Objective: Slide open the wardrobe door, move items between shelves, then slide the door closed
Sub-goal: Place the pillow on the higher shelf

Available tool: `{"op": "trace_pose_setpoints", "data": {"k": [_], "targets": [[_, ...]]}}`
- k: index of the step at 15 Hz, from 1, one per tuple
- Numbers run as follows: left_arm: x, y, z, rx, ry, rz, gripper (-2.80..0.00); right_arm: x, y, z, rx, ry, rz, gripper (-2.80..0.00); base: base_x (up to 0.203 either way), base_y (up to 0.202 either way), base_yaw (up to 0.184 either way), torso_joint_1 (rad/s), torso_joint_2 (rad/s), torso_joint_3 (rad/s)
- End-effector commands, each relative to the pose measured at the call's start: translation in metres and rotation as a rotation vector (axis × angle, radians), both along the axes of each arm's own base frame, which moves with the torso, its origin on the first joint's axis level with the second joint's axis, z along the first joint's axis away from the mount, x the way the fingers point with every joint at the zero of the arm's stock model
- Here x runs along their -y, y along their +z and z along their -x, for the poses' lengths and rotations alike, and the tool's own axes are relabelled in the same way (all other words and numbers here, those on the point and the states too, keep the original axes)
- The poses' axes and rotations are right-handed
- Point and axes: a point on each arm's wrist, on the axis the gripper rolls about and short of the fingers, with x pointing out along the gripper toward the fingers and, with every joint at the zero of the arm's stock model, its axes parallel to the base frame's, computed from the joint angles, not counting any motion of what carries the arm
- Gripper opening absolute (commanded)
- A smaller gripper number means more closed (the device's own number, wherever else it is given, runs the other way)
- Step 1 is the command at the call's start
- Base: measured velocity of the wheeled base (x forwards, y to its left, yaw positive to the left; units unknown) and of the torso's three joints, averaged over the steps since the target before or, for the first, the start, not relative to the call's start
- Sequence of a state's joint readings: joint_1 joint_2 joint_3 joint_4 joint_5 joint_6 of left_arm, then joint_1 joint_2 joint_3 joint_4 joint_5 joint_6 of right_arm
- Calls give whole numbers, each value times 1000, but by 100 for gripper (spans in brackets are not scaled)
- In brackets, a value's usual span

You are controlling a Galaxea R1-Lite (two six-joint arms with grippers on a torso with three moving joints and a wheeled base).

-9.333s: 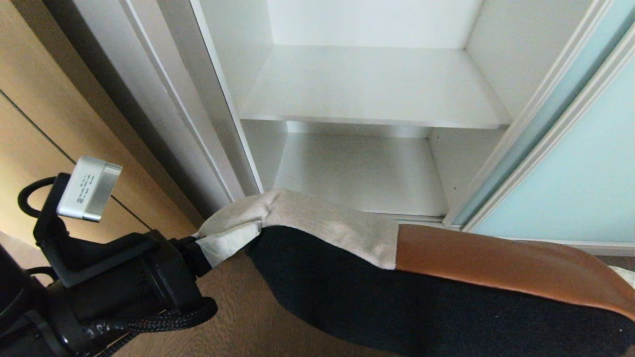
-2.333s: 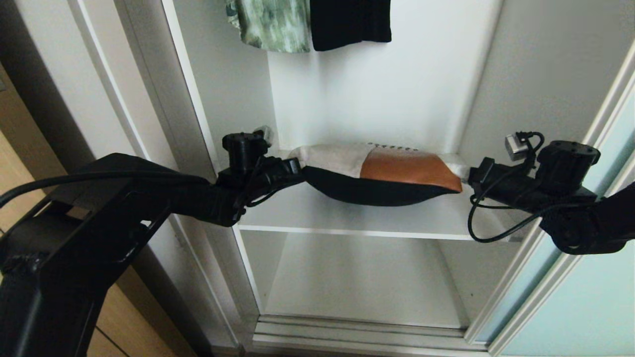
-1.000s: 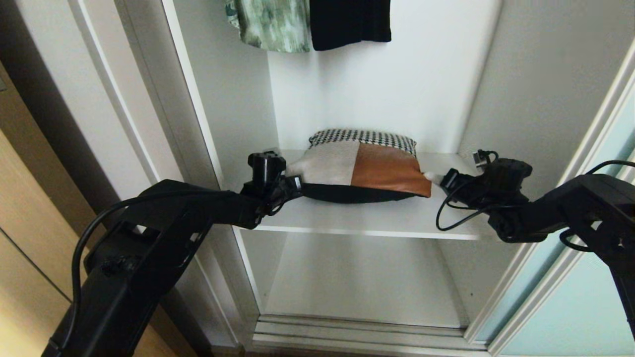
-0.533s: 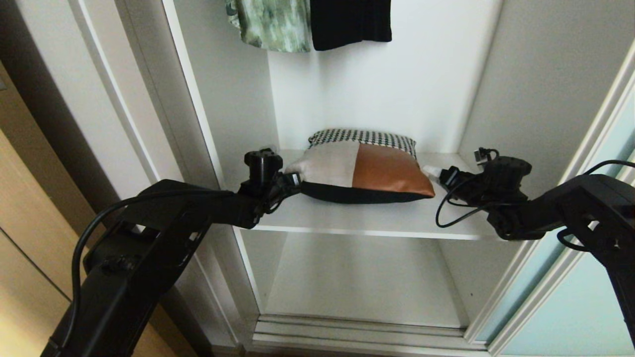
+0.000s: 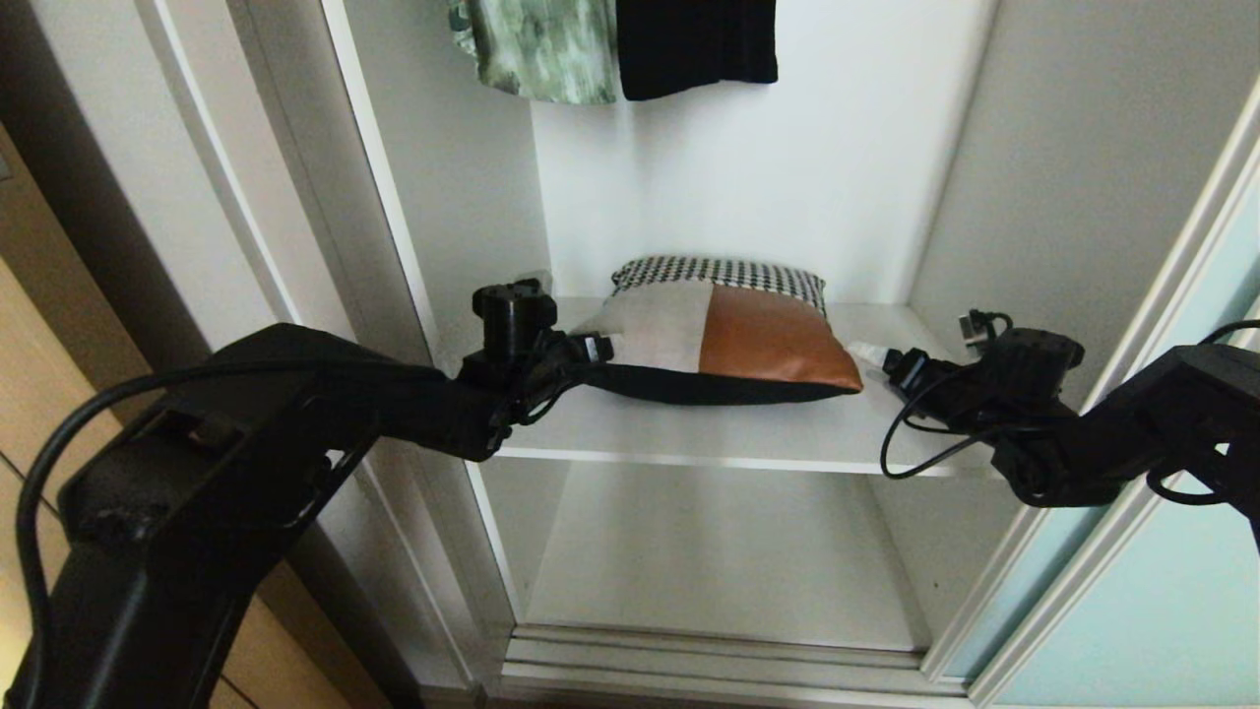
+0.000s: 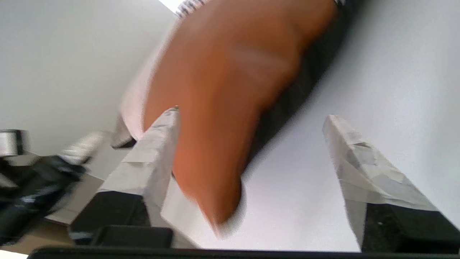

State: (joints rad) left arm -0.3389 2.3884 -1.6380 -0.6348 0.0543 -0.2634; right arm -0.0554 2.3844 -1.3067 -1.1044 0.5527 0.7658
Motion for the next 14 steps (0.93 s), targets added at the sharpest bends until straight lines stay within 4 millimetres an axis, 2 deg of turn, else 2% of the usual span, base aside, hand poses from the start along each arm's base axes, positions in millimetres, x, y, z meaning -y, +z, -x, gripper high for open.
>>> {"op": "trace_pose_setpoints", "data": {"k": [1,2,3,4,5,8,11,14], "targets": [[-6,42,32,49,-12,15,0,6,18,25,9,-13,4,0,0,0,0,0,0,0],[-6,54,44,63,-19,20,0,9,22,34,5,-22,6,0,0,0,0,0,0,0],[-8,65,56,69,-22,22,-280,12,27,46,-3,-31,6,0,0,0,0,0,0,0],[-11,75,68,70,-24,23,-280,14,34,58,-5,-38,6,0,0,0,0,0,0,0],[-14,82,82,62,-27,20,-280,14,41,70,-6,-42,7,-280,0,0,0,0,0,0],[-27,108,128,53,-11,1,-280,15,63,116,3,-50,13,-280,0,0,0,0,0,0],[-45,115,160,39,274,-88,-280,16,83,171,18,-73,19,-280,0,0,0,0,0,0],[-71,131,220,89,340,-124,-280,10,103,231,61,-87,31,-280,0,0,0,0,0,0]]}}
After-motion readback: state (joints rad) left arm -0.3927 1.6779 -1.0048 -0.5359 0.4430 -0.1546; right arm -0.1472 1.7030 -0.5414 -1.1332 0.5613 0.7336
